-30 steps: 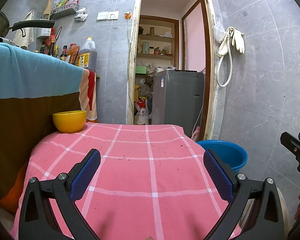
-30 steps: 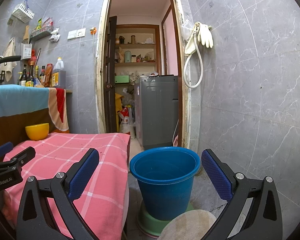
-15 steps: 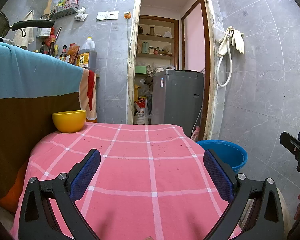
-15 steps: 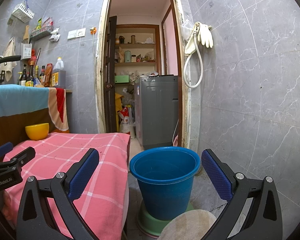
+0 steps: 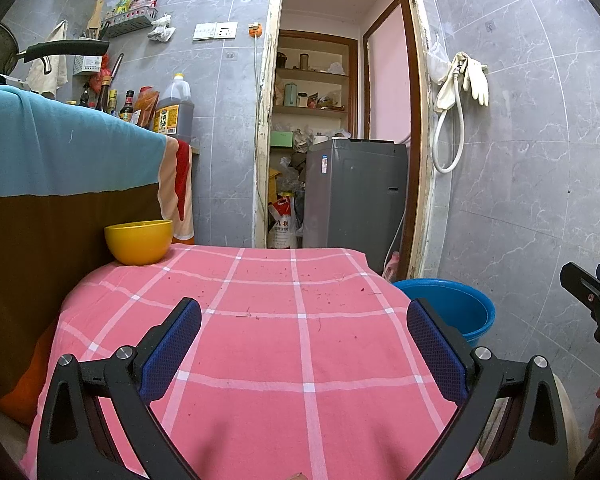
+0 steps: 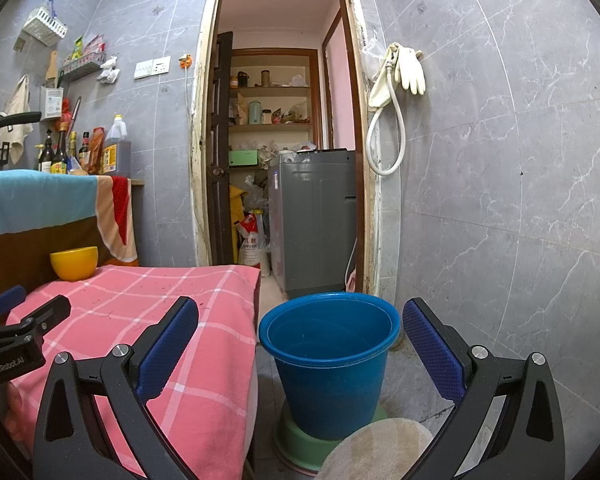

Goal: Collect trash

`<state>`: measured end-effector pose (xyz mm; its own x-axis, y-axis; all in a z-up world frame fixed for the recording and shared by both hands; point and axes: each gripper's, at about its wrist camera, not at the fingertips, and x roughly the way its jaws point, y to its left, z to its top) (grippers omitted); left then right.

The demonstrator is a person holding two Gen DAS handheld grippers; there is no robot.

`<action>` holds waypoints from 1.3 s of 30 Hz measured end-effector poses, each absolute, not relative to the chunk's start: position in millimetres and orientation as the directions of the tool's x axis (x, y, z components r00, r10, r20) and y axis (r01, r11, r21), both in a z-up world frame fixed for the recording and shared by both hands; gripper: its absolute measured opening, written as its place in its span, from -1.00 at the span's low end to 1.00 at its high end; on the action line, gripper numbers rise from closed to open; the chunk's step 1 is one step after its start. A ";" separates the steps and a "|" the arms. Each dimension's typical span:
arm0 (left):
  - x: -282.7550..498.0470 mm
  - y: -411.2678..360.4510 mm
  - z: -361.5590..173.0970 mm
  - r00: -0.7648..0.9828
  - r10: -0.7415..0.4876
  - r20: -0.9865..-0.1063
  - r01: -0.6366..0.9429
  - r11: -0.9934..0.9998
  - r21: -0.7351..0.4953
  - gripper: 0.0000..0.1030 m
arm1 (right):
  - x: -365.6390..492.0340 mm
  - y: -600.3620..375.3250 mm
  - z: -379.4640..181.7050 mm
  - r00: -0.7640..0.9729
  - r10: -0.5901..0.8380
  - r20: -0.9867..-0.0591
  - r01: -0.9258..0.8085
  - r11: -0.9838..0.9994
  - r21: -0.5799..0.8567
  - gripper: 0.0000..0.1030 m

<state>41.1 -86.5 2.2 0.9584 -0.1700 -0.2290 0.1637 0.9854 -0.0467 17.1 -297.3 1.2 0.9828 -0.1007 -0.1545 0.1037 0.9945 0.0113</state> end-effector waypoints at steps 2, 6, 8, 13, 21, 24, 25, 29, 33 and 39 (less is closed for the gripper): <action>40.7 -86.8 2.3 0.959 -0.169 -0.228 0.163 0.986 -0.045 0.96 | 17.2 -297.3 1.2 0.983 -0.100 -0.154 0.103 0.995 0.012 1.00; 41.0 -86.2 1.9 0.959 -0.170 -0.228 0.164 0.985 -0.047 0.96 | 17.2 -296.7 1.2 0.983 -0.102 -0.155 0.105 0.994 0.012 1.00; 41.2 -86.6 2.3 0.958 -0.168 -0.234 0.162 0.986 -0.045 0.96 | 17.0 -296.8 1.1 0.983 -0.101 -0.155 0.104 0.995 0.013 1.00; 40.2 -83.9 0.3 0.958 -0.168 -0.232 0.162 0.986 -0.044 0.96 | 16.3 -297.2 1.7 0.983 -0.099 -0.155 0.102 0.995 0.014 1.00; 40.2 -81.8 -1.6 0.958 -0.169 -0.230 0.163 0.986 -0.045 0.96 | 15.9 -296.1 1.4 0.984 -0.096 -0.153 0.099 0.995 0.009 1.00; 40.1 -81.6 -1.5 0.959 -0.169 -0.229 0.163 0.986 -0.045 0.96 | 16.0 -296.0 1.6 0.983 -0.097 -0.153 0.100 0.995 0.009 1.00; 40.2 -81.5 -1.6 0.959 -0.170 -0.229 0.164 0.986 -0.045 0.96 | 15.9 -295.8 1.6 0.983 -0.097 -0.154 0.100 0.995 0.009 1.00; 40.2 -81.6 -1.6 0.958 -0.169 -0.230 0.163 0.986 -0.045 0.96 | 16.1 -296.0 1.5 0.984 -0.096 -0.153 0.099 0.995 0.009 1.00; 40.4 -81.6 -1.7 0.958 -0.170 -0.230 0.163 0.985 -0.046 0.96 | 15.6 -294.7 1.8 0.984 -0.095 -0.153 0.098 0.995 0.009 1.00; 39.4 -81.1 -2.8 0.958 -0.171 -0.232 0.163 0.985 -0.052 0.96 | 15.6 -294.1 1.7 0.984 -0.096 -0.153 0.098 0.995 0.009 1.00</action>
